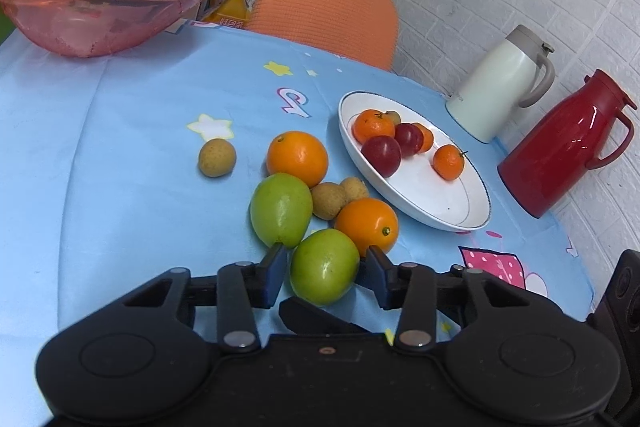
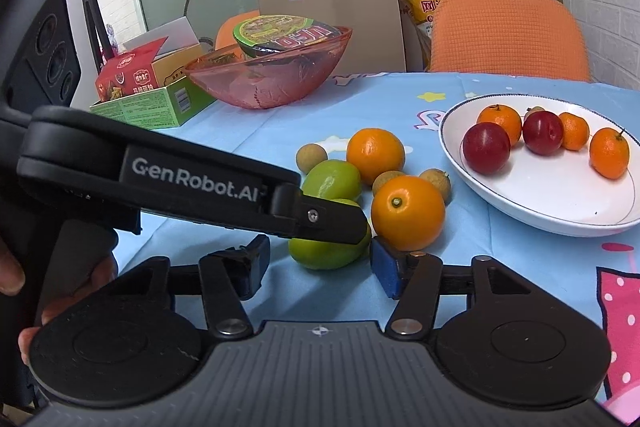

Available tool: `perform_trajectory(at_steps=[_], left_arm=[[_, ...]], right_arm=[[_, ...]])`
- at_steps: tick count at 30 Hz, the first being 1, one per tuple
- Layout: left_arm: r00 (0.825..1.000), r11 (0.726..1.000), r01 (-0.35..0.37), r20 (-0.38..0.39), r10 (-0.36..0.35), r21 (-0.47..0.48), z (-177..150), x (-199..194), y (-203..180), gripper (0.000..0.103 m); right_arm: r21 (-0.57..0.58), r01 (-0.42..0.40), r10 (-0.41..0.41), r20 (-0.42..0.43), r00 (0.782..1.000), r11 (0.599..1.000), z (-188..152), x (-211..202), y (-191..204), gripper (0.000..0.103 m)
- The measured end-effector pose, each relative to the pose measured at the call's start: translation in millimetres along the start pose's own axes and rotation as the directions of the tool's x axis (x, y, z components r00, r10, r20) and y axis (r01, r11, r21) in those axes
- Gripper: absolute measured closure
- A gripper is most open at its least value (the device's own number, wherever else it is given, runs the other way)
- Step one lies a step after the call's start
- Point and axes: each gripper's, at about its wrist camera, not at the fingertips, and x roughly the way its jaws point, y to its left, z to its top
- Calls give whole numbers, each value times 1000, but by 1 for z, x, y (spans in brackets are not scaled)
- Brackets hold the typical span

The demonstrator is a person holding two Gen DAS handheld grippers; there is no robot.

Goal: Organize fruits
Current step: 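Close the left tool on a round green fruit, then carry the green fruit onto the white plate and open the left tool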

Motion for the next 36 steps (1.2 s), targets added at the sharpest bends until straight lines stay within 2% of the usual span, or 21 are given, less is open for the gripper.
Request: perform_trajectory(at_steps=[5,8,16,25,36], left_arm=[[1000,1000,-17,2,17,-1,-2,2,-1,15],[999,999,-33,7,33,0,-4,0,-4,15],[999,999,-40,32,39,5,-9,-13,-19,15],[994,996,-38,102,30,78,4,-32,-61,16],[993,988,16,109,-33,150,32,-1,-106,15]], right_arm=[[9,-4,4,0,1000,1000,1,2,-2,14],[12,8,-8,0,1000,1000,0,0,-4,28],[-8,-4,4,35,999,1000,-2,-16,-2,28],[-18,16,-14,137,990,1000,14,-49,-11,28],[-19,106,-100,193,976,994,35,-64,-52,28]])
